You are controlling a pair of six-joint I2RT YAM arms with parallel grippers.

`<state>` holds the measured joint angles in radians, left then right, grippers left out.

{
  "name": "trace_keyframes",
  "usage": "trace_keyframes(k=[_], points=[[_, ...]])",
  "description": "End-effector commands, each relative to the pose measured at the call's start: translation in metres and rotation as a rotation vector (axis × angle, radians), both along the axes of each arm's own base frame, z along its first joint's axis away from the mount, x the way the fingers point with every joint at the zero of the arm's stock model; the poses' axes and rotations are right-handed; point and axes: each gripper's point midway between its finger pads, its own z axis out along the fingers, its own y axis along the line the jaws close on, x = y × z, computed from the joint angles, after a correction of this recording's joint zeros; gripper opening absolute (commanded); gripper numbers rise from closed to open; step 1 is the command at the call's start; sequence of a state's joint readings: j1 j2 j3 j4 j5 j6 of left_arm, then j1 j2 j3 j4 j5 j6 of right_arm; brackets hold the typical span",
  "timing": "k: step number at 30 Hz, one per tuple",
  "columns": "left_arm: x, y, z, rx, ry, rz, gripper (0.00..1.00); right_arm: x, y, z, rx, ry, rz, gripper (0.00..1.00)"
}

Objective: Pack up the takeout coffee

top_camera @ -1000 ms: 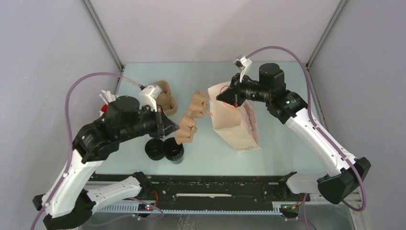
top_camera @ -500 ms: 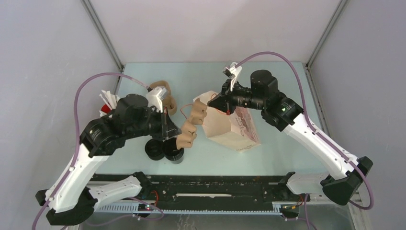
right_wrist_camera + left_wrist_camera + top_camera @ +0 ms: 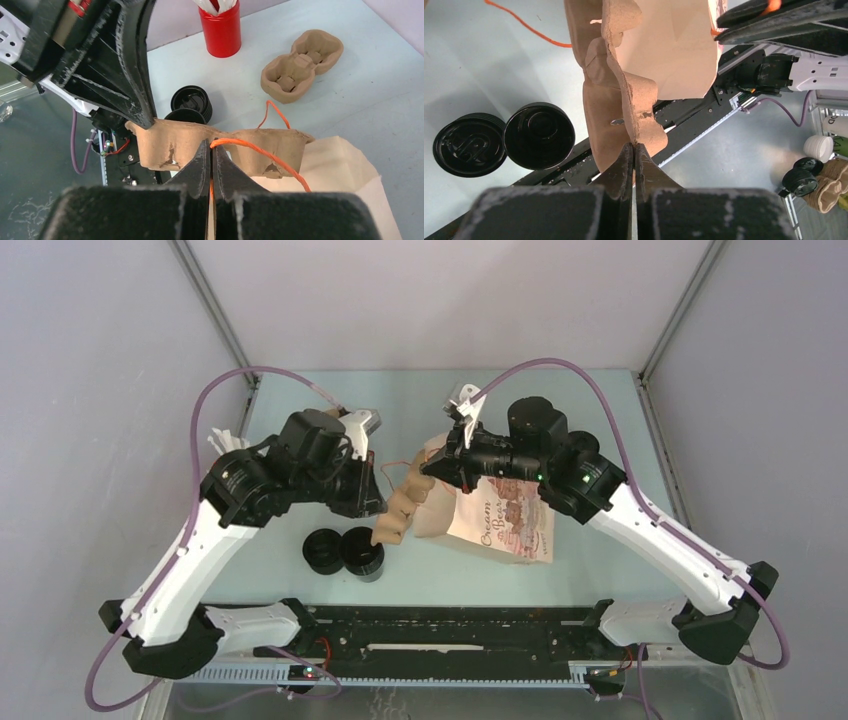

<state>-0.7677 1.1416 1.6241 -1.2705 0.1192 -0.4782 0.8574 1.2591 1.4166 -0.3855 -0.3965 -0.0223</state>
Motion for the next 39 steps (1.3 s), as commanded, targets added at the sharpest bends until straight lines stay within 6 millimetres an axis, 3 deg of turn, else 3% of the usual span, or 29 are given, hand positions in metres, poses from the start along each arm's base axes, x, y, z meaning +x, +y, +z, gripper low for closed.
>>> trace_keyframes(k=[1,4,9,14,25,35,39], points=[[-0.004,0.009,0.031,-0.024,-0.108,-0.047,0.00,0.005,0.002,0.018,0.031,-0.068,0.003,0.00],[-0.003,0.016,0.035,-0.023,-0.150,-0.028,0.00,0.010,0.002,0.013,0.033,-0.044,0.010,0.00],[-0.006,0.020,0.013,0.019,-0.116,-0.034,0.00,0.016,0.000,0.008,0.034,-0.023,0.013,0.00],[0.004,0.044,0.023,0.055,-0.200,0.080,0.00,0.023,-0.003,0.004,0.023,-0.011,-0.005,0.00],[-0.014,0.021,0.003,0.024,-0.085,-0.041,0.00,0.019,-0.004,0.007,0.017,-0.031,-0.008,0.00],[-0.033,0.015,0.005,-0.040,-0.080,-0.098,0.00,0.018,0.003,0.004,0.001,-0.039,-0.007,0.00],[-0.026,0.005,-0.001,-0.047,-0.059,-0.088,0.00,0.013,0.005,0.006,0.003,-0.046,0.005,0.00]])
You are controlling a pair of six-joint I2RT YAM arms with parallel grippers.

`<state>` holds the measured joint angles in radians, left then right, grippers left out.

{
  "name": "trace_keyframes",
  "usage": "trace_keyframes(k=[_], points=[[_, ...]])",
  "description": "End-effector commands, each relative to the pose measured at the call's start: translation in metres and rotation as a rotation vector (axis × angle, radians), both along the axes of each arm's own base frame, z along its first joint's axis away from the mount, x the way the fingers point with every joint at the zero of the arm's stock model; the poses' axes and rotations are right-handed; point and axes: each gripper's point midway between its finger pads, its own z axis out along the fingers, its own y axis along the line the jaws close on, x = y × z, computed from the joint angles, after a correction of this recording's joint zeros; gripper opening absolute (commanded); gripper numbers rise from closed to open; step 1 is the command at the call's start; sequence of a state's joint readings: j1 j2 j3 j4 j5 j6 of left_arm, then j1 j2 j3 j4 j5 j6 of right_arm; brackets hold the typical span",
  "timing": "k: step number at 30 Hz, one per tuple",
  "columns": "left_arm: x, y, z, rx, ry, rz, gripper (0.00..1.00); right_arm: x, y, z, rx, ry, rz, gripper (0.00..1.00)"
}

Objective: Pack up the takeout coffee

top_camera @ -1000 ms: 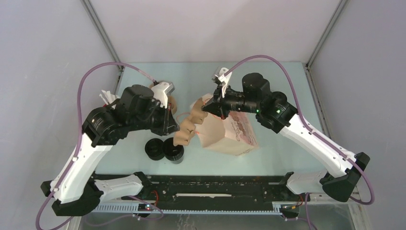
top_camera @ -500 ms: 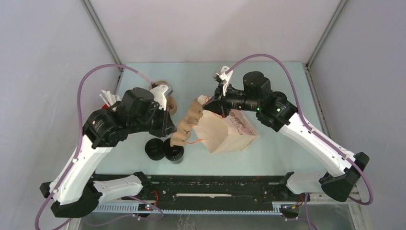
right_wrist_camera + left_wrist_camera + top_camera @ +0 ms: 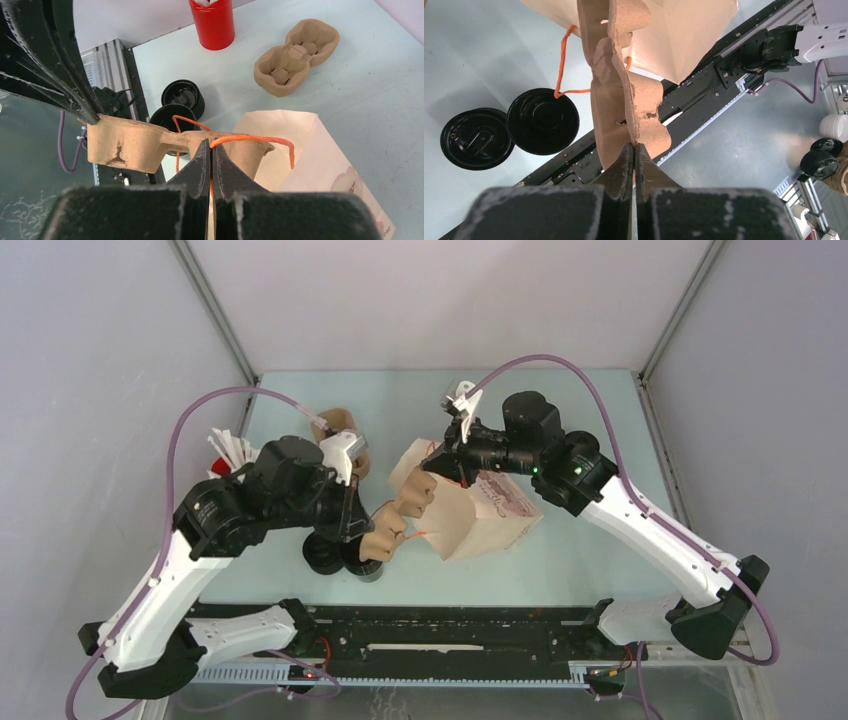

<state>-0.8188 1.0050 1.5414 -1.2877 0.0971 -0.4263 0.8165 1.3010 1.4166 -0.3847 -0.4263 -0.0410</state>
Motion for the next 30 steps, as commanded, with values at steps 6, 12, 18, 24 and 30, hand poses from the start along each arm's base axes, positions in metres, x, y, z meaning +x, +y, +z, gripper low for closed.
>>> trace_keyframes(k=[6,12,18,24,30], points=[[0.024,-0.028,-0.006,0.002,0.034,0.031,0.00,-0.016,0.014,0.019,0.025,-0.072,0.045,0.00],[0.047,-0.028,-0.011,0.060,0.028,0.117,0.00,-0.028,0.023,0.019,0.022,-0.082,0.080,0.00],[0.060,-0.031,-0.009,0.007,0.048,0.191,0.00,-0.035,0.027,0.017,0.020,-0.081,0.103,0.00],[0.063,-0.031,0.003,-0.042,0.056,0.200,0.00,-0.037,0.030,0.010,0.004,-0.078,0.108,0.00],[0.063,-0.025,0.012,-0.035,0.033,0.215,0.00,-0.036,0.030,0.009,0.007,-0.072,0.105,0.00]])
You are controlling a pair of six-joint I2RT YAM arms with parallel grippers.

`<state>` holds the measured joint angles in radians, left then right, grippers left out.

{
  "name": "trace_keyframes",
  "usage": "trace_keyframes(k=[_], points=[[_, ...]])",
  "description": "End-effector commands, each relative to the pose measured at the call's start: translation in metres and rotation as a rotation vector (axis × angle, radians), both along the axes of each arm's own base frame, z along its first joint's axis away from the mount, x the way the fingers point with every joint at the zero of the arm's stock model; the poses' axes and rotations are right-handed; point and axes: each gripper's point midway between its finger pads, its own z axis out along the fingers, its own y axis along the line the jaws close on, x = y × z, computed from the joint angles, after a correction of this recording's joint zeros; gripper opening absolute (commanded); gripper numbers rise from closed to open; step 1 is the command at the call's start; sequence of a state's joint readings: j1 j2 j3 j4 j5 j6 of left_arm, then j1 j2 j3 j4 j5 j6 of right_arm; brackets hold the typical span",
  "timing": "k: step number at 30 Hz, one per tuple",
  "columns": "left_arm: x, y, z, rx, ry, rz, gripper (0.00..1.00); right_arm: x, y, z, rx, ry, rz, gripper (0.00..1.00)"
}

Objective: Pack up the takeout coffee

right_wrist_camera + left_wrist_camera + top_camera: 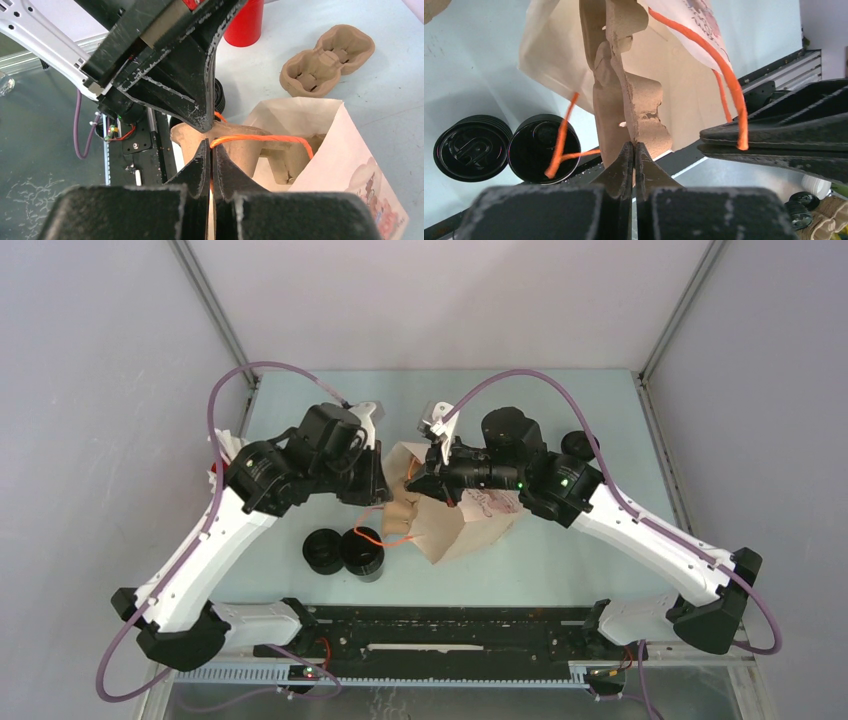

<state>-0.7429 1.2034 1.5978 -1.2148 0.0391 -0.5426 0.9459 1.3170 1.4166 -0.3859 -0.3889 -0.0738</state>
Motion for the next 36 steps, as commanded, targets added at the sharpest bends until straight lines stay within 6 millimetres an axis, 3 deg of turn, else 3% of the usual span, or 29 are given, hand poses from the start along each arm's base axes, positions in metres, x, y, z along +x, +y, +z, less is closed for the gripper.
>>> trace_keyframes(k=[1,7,15,22,26,36], points=[[0.003,0.001,0.026,-0.053,-0.057,0.022,0.00,0.000,0.004,0.015,0.036,-0.041,0.004,0.00],[0.012,-0.007,0.015,-0.063,-0.041,0.055,0.00,0.001,0.008,0.019,0.055,-0.032,0.001,0.00],[0.033,-0.013,0.016,-0.131,-0.077,0.175,0.00,-0.002,0.013,0.020,0.076,-0.024,0.001,0.00],[0.041,-0.007,-0.011,-0.046,-0.068,0.203,0.00,-0.003,0.017,0.021,0.095,-0.010,0.015,0.00],[0.046,-0.004,-0.017,-0.034,-0.070,0.242,0.00,-0.002,0.020,0.018,0.094,0.003,0.010,0.00],[0.058,0.002,-0.019,-0.172,-0.125,0.420,0.00,0.020,0.023,0.022,0.167,0.031,-0.195,0.00]])
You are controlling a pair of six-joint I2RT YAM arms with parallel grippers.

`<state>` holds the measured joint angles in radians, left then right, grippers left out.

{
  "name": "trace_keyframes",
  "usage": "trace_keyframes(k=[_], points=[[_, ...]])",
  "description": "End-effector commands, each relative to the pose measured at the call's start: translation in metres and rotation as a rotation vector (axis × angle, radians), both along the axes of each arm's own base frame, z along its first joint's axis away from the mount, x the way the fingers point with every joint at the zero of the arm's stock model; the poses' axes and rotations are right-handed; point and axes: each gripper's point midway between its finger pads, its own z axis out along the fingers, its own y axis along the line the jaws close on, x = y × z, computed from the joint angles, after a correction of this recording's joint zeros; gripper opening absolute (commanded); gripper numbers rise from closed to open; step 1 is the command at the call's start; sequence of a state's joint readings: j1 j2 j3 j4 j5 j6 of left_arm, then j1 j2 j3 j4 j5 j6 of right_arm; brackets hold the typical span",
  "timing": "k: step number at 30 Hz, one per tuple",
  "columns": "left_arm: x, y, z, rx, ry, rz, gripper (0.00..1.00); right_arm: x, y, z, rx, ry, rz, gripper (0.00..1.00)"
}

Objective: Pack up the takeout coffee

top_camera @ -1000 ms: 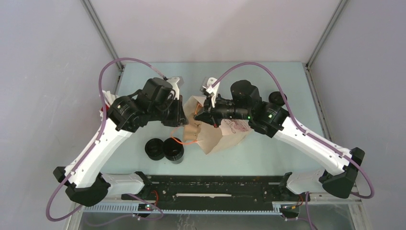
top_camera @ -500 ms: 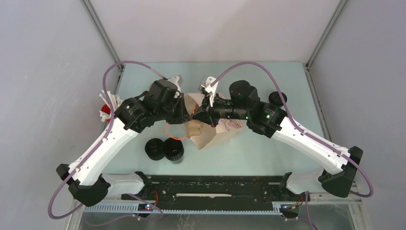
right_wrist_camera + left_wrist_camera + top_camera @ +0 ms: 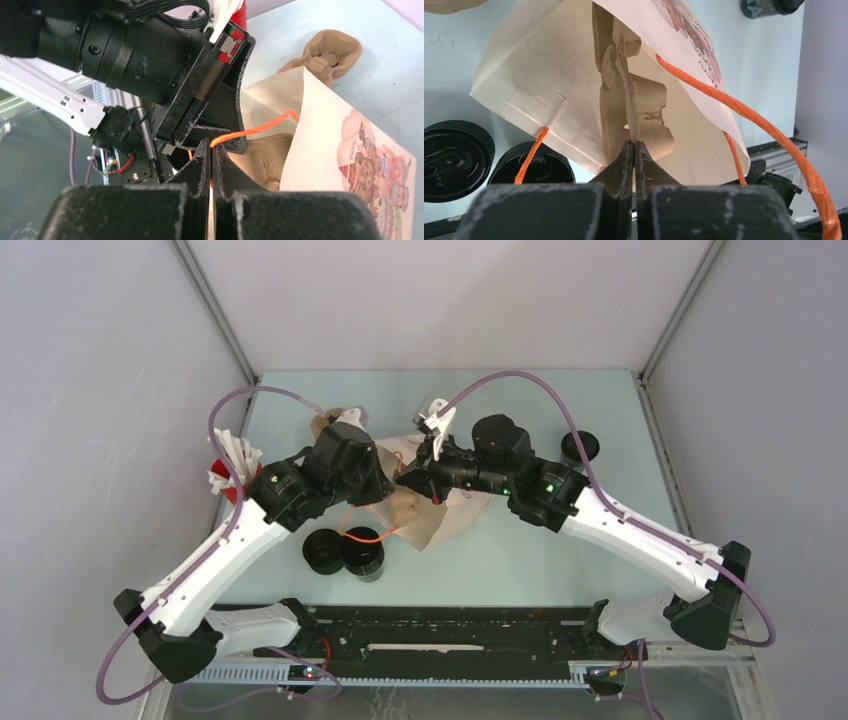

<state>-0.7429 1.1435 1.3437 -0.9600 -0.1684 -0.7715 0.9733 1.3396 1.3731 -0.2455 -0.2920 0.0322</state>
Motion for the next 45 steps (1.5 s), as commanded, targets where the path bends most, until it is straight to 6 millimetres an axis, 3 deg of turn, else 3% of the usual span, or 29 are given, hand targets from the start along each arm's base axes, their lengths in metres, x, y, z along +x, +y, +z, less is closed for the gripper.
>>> trace_keyframes(k=[1,12,25,34,45], points=[[0.018,0.000,0.016,-0.103,-0.093,0.121,0.00,0.010,0.007,0.022,0.108,0.004,-0.132,0.00],[0.040,-0.001,0.008,-0.100,-0.137,0.212,0.00,0.022,0.006,0.045,0.288,0.134,-0.210,0.00],[0.049,-0.004,-0.022,-0.014,-0.111,0.219,0.00,0.036,0.004,0.035,0.307,0.203,-0.246,0.00],[0.056,0.005,-0.050,0.112,-0.064,0.292,0.00,0.039,0.005,0.032,0.316,0.210,-0.245,0.00],[0.059,-0.007,-0.050,0.054,-0.083,0.267,0.11,0.040,0.011,0.027,0.313,0.223,-0.229,0.00]])
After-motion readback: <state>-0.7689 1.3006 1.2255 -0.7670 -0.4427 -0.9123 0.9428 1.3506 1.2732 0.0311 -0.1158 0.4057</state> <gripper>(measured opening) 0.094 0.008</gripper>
